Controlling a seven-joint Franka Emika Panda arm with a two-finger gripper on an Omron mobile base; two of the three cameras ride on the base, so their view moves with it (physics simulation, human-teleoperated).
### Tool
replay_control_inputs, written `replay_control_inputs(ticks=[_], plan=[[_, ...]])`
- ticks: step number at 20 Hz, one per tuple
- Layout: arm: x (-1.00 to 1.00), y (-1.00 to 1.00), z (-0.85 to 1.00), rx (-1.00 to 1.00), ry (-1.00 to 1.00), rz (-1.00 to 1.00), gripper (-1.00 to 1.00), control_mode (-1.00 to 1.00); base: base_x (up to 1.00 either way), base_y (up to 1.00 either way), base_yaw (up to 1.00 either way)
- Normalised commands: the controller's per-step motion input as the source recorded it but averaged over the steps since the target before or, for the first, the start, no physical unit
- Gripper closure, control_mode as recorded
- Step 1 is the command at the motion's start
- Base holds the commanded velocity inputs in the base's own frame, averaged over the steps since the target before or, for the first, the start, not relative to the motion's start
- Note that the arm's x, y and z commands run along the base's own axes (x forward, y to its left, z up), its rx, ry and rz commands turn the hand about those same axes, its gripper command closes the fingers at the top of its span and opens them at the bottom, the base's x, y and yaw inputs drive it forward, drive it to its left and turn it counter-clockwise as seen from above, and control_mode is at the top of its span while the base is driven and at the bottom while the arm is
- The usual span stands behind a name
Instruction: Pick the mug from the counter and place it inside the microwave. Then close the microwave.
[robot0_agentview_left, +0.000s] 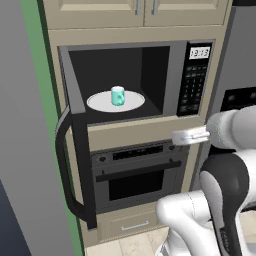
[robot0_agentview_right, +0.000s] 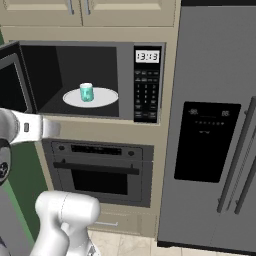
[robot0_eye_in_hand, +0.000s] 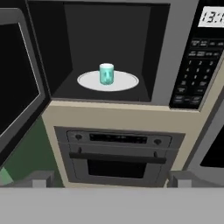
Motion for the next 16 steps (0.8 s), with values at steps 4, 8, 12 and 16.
replay_control_inputs(ticks=[4,8,12,16], plan=[[-0.92,0.00,0.61,0.00,0.00,0.00,-1.00,-1.00,0.00,0.00,0.00],[-0.95,0.00,0.39,0.00,-0.03,0.00,-1.00,-1.00,0.00,0.00,0.00],[-0.99,0.00,0.14,0.00,-0.18,0.00,-1.00,-1.00,0.00,0.00,0.00],[-0.98,0.00,0.00,0.00,-0.24,0.00,-1.00,-1.00,0.00,0.00,0.00]])
